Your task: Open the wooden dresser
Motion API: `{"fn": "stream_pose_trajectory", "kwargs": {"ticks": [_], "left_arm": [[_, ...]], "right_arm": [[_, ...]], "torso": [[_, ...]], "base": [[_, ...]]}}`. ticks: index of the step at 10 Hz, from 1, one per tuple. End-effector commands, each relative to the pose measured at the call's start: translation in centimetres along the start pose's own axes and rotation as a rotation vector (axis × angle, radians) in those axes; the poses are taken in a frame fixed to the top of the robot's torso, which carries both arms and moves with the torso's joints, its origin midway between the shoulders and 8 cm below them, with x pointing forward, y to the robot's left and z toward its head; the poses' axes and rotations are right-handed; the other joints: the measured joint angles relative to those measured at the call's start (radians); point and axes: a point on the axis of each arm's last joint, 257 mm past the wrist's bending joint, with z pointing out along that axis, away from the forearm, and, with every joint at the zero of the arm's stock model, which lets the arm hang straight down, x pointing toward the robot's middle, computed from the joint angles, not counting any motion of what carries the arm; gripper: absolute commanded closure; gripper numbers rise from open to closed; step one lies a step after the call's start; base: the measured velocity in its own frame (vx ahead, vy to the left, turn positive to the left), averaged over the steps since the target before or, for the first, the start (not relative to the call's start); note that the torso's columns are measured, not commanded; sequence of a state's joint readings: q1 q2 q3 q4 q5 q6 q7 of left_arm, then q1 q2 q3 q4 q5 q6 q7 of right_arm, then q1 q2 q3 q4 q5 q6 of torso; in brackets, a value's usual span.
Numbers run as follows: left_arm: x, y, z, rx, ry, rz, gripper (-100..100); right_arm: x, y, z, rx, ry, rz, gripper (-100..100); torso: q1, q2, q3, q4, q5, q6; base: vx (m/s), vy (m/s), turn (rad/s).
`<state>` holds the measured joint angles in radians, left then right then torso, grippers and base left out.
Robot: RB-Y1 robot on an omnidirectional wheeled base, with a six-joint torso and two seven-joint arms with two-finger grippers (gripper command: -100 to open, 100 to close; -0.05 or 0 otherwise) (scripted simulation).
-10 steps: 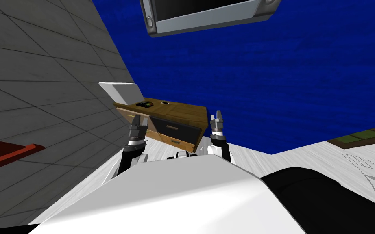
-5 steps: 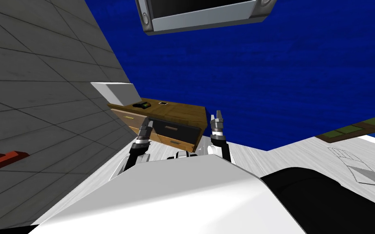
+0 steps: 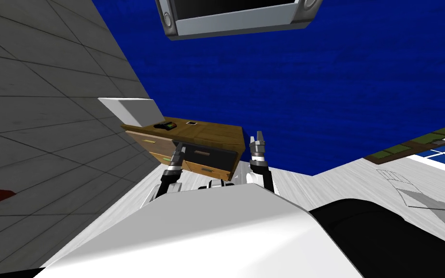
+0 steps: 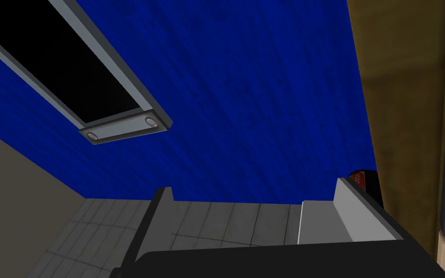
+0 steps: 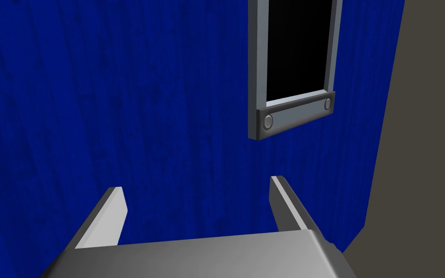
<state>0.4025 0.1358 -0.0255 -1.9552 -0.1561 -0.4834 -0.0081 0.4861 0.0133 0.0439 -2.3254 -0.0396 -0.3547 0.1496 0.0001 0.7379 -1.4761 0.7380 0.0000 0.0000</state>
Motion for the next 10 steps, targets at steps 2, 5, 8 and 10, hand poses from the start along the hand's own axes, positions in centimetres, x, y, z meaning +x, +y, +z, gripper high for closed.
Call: {"fn": "stream_pose_trajectory", "kwargs": {"ticks": [2,5,8,10], "left_arm": [[2.3,4.3,-0.5,-0.098,0.022,-0.016,-100],[3.6,6.6,-0.9,-0.150,0.048,-0.013,-100],[5.0,9.1,-1.7,-0.208,0.086,-0.001,-100],[5.9,11.0,-2.3,-0.250,0.114,0.010,-100]], "right_arm": [[0.0,0.0,0.0,0.000,0.000,0.000,0],[0.0,0.0,0.0,0.000,0.000,0.000,0],[0.0,0.0,0.0,0.000,0.000,0.000,0],[0.0,0.0,0.0,0.000,0.000,0.000,0]], "torso": [[0.000,0.000,0.000,0.000,0.000,0.000],[0.000,0.000,0.000,0.000,0.000,0.000],[0.000,0.000,0.000,0.000,0.000,0.000],[0.000,0.000,0.000,0.000,0.000,0.000]], "base": [[0.013,0.018,-0.093],[0.011,0.016,-0.053],[0.006,0.014,-0.060],[0.011,0.018,-0.065]]}}
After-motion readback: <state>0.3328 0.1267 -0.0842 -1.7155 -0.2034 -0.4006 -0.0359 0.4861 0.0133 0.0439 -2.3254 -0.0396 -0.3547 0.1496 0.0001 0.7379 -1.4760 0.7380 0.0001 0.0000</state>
